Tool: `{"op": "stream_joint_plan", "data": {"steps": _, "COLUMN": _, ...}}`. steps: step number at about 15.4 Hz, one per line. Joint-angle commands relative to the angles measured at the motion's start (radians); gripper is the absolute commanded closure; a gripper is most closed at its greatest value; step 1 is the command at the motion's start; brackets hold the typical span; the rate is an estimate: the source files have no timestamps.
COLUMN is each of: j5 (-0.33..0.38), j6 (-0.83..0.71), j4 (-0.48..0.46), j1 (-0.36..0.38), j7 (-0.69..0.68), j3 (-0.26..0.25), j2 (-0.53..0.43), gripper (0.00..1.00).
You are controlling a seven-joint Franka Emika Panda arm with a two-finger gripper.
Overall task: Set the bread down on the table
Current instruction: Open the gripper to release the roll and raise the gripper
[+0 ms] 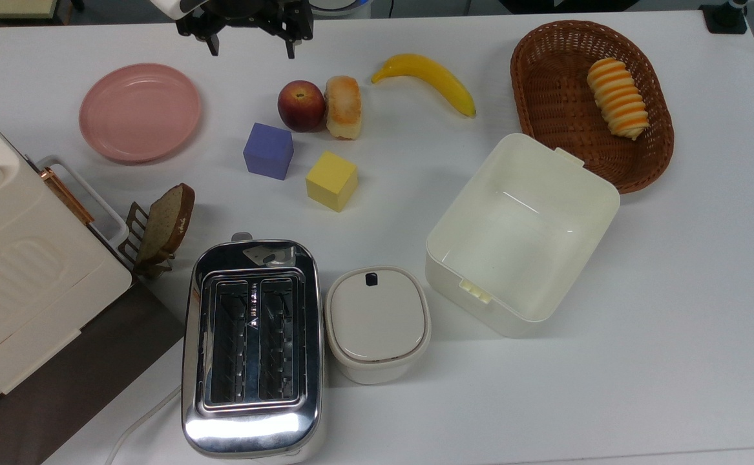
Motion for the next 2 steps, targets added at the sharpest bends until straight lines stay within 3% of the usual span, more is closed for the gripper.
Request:
{"op": "stream_joint_plan", "data": {"steps": 1, "j5": 0.017, "j6": 0.026, "j4": -0.016, "j1": -0.003, "j7": 0.017, "j3": -0.010, "j2": -0.015, "gripper": 0.00}}
{"op": "stream_joint_plan", "data": {"steps": 2, "j5": 0.019, "j6": 0.029, "j4": -0.016, "j1": -0.002, "j7": 0.017, "j3": -0.009, "j2": -0.017, "gripper": 0.00}}
